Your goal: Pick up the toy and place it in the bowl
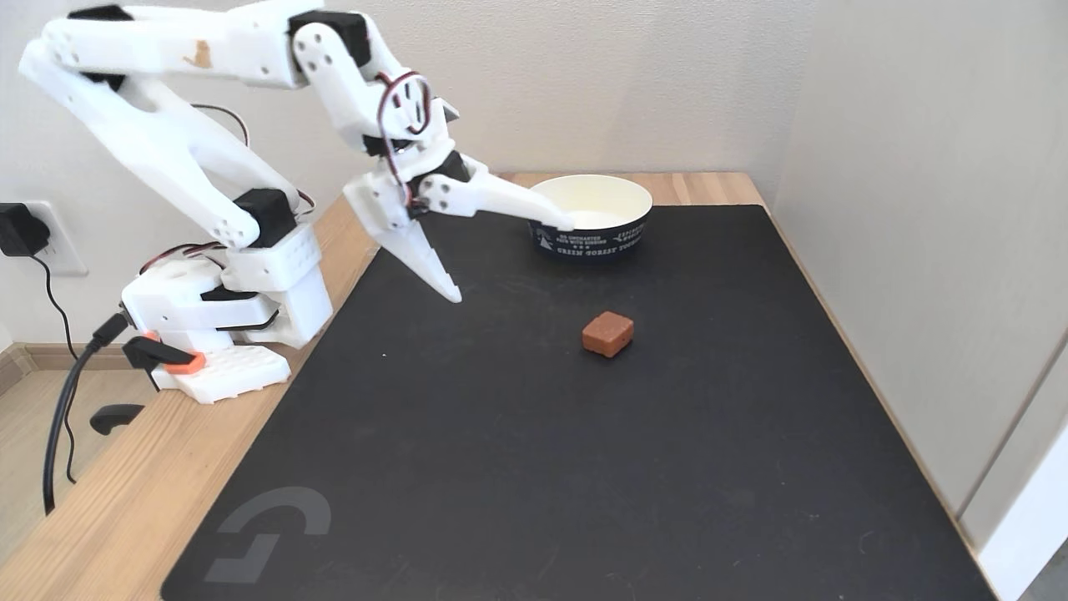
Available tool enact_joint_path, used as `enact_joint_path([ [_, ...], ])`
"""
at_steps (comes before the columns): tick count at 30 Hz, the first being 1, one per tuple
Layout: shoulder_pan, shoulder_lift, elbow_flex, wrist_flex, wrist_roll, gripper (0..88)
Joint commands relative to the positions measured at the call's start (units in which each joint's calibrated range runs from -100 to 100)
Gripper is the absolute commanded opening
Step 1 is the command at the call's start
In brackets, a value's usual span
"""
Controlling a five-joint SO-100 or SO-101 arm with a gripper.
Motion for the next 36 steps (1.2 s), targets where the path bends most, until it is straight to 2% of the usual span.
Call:
enact_joint_path([
  [1, -4.7, 20.8, -22.5, 0.8, 3.1, 52.8],
  [5, -8.7, 36.9, -42.3, 6.0, 7.4, 52.8],
  [7, -9.1, 45.3, -52.5, 12.3, 10.0, 52.8],
  [13, -8.3, 56.1, -67.4, 19.5, 16.1, 52.8],
  [19, -3.9, 58.0, -71.3, 22.8, 22.8, 53.1],
  [25, 0.6, 58.2, -67.6, 20.8, 24.7, 53.0],
  [29, 0.6, 61.1, -65.3, 15.0, 24.9, 52.7],
  [36, -1.6, 69.6, -65.4, 12.4, 24.9, 52.7],
])
